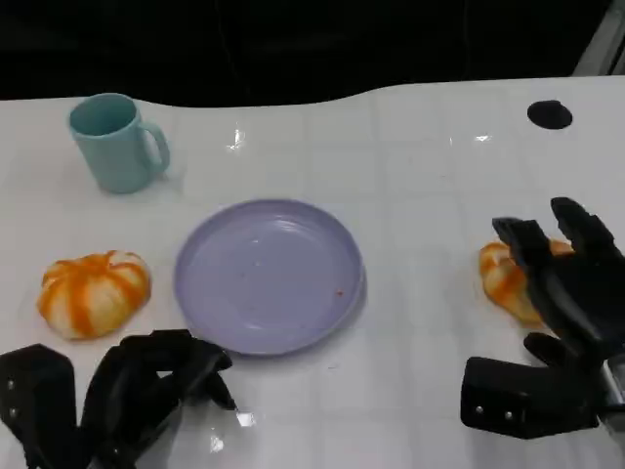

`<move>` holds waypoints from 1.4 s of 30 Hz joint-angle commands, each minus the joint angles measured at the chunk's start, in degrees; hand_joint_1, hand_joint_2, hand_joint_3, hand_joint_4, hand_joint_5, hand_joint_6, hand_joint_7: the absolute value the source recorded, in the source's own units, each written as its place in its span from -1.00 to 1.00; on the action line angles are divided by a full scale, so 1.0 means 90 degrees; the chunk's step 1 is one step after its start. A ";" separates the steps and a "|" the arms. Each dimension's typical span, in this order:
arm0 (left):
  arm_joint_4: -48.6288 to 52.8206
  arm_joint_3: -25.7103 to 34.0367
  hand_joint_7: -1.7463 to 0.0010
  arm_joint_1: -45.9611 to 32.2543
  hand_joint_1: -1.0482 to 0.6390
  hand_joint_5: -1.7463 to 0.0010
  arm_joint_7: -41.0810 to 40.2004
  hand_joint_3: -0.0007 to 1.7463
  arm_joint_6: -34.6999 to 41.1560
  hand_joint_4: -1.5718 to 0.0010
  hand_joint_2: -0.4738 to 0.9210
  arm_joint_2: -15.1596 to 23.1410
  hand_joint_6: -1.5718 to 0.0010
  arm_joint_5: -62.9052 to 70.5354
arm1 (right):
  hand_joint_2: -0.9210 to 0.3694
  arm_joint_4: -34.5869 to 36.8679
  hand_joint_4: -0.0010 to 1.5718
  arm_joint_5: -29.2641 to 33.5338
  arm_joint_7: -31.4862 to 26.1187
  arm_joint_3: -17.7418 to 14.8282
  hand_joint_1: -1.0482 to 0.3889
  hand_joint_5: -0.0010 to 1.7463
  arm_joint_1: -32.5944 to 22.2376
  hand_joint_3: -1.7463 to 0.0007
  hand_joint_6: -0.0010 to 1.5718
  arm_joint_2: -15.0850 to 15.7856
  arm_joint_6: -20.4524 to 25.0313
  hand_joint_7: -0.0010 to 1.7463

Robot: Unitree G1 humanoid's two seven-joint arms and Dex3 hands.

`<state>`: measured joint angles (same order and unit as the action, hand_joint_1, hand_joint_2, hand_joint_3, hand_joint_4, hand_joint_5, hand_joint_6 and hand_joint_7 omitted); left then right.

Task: Grasp the bread from the table and place it into the plate.

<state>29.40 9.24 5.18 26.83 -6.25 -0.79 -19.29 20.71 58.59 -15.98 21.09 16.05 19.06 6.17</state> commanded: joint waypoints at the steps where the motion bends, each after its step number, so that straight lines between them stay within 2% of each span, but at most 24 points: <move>1: 0.0054 0.0035 0.65 -0.0097 -0.99 -0.69 -0.0071 -0.97 0.0074 -0.20 0.68 0.0067 -1.00 0.0027 | 0.58 0.0372 -1.00 -0.0181 -0.0079 0.0045 -0.40 -0.72 0.0264 -0.72 -1.00 0.0093 0.0004 -0.29; 7: 0.0072 0.0039 0.65 -0.0092 -1.00 -0.68 -0.0074 -0.97 0.0067 -0.20 0.68 0.0069 -1.00 0.0035 | 0.53 0.0843 -1.00 -0.0389 0.0002 0.0120 -0.47 -0.60 0.0559 -0.62 -1.00 0.0085 -0.0036 -0.30; 17: 0.0064 0.0046 0.65 -0.0099 -0.99 -0.70 -0.0083 -0.97 0.0055 -0.19 0.68 0.0045 -1.00 0.0023 | 0.59 0.1689 -1.00 -0.0613 -0.0197 0.0325 -0.52 -0.42 0.1042 -0.66 -1.00 0.0015 -0.0153 -0.22; 22: 0.0072 0.0049 0.65 -0.0093 -1.00 -0.69 -0.0095 -0.97 0.0057 -0.21 0.68 0.0040 -1.00 0.0029 | 0.56 0.2143 -1.00 -0.0616 -0.0380 0.0514 -0.54 -0.15 0.1270 -0.57 -1.00 -0.0009 -0.0203 -0.13; 28: 0.0117 0.0045 0.66 -0.0071 -1.00 -0.68 -0.0050 -0.96 -0.0004 -0.21 0.68 0.0047 -1.00 0.0034 | 0.74 0.2538 -1.00 -0.0746 -0.0565 0.0623 -0.39 0.03 0.1452 -0.80 -1.00 -0.0048 -0.0361 -0.13; 38: 0.0093 0.0022 0.65 -0.0063 -1.00 -0.68 -0.0136 -0.96 0.0014 -0.21 0.68 0.0029 -1.00 0.0070 | 0.77 0.3181 -1.00 -0.0910 -0.0664 0.0763 -0.45 0.10 0.1806 -0.85 -1.00 -0.0155 -0.0597 -0.08; 42: 0.0156 0.0017 0.66 -0.0045 -1.00 -0.68 -0.0090 -0.95 -0.0059 -0.22 0.68 0.0034 -1.00 0.0066 | 0.79 0.3574 -1.00 -0.0990 -0.0733 0.0836 -0.38 0.13 0.1991 -0.86 -1.00 -0.0233 -0.0686 -0.05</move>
<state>29.60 9.29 5.35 26.38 -6.82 -0.94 -19.21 50.64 50.33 -21.73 28.20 32.24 17.08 0.24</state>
